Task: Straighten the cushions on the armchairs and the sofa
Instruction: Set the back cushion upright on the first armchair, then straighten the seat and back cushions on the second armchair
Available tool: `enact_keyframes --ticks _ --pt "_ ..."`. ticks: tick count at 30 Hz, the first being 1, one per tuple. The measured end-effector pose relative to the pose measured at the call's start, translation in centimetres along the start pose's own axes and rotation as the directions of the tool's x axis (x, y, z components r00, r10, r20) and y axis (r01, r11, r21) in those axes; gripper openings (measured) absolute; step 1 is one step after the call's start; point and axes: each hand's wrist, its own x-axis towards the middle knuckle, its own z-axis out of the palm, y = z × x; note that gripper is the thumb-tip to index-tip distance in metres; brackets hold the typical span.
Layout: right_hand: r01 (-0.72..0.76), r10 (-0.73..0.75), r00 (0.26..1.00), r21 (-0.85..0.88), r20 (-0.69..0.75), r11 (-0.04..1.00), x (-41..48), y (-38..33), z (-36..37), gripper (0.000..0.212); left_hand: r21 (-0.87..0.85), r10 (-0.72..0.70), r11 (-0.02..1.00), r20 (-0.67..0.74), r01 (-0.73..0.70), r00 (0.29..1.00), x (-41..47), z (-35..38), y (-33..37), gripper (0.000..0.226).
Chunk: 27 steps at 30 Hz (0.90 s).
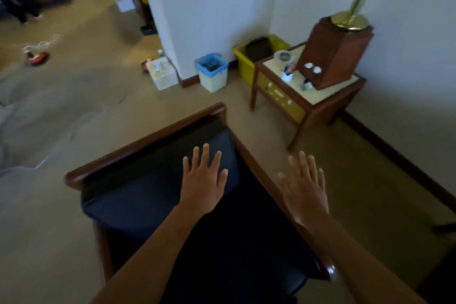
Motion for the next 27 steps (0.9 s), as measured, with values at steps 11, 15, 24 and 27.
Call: enact_keyframes --ticks 11,15,24,27 --pt "-0.446 0.468 0.869 0.155 -0.161 0.882 -17.0 24.6 -10.1 0.068 -0.035 0.578 0.816 0.067 -0.577 0.814 -2.5 3.6 32.4 0.076" --pt "-0.543 0.574 0.799 0.192 -0.18 0.817 -22.8 33.9 -12.1 0.068 -0.021 0.683 0.729 0.077 -0.684 0.726 -5.6 7.2 44.2 0.077" --pt "-0.632 0.666 0.716 0.212 -0.208 0.746 -31.7 52.0 -15.1 0.068 -0.029 0.809 0.577 0.155 -0.816 0.567 -10.8 14.4 66.5 0.064" --pt "-0.661 0.693 0.688 0.21 -0.216 0.721 -32.4 57.3 -16.3 0.067 -0.03 0.835 0.533 0.183 -0.846 0.519 -11.1 16.3 72.5 0.065"
